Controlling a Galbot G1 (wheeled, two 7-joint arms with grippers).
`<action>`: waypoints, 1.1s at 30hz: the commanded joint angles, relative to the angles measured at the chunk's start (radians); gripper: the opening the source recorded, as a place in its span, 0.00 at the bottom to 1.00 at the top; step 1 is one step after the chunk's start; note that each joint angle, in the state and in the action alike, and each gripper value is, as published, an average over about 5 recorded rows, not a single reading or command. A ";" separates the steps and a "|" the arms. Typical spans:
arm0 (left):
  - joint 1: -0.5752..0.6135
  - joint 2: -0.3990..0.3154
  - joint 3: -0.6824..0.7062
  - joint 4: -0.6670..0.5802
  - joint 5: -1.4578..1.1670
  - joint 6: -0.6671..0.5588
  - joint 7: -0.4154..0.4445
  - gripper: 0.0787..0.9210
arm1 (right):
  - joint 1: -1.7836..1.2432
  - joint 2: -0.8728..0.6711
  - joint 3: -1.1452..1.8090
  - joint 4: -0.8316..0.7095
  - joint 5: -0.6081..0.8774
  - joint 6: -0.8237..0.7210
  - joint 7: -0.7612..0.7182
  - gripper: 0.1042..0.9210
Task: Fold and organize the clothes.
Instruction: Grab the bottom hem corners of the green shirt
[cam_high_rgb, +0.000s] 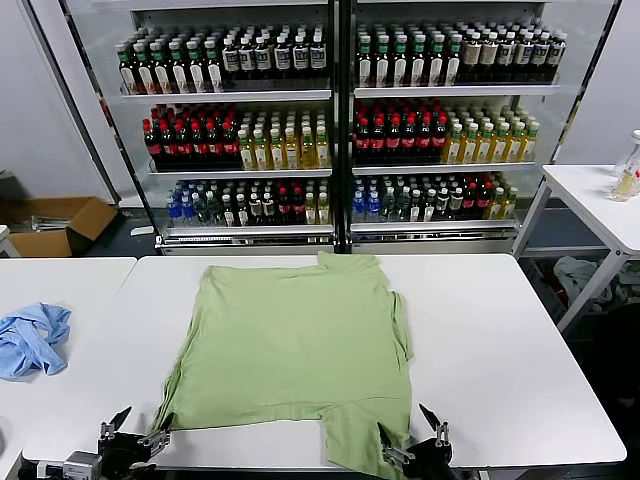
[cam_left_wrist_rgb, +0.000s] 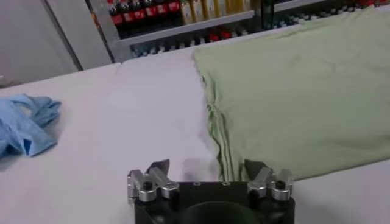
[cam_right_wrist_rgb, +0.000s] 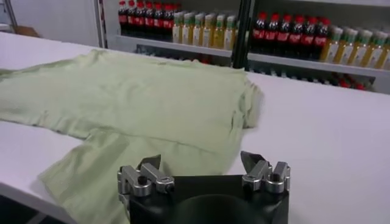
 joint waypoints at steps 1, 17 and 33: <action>0.004 -0.002 -0.002 0.011 -0.004 0.012 0.019 0.63 | -0.010 -0.002 -0.011 -0.009 -0.002 0.003 0.005 0.64; 0.004 -0.014 0.045 0.005 0.003 0.007 0.021 0.09 | 0.009 0.004 -0.021 -0.027 0.092 -0.024 0.010 0.08; 0.126 0.034 0.008 -0.164 -0.055 -0.018 -0.018 0.01 | -0.071 -0.097 0.187 0.159 0.173 -0.049 -0.048 0.02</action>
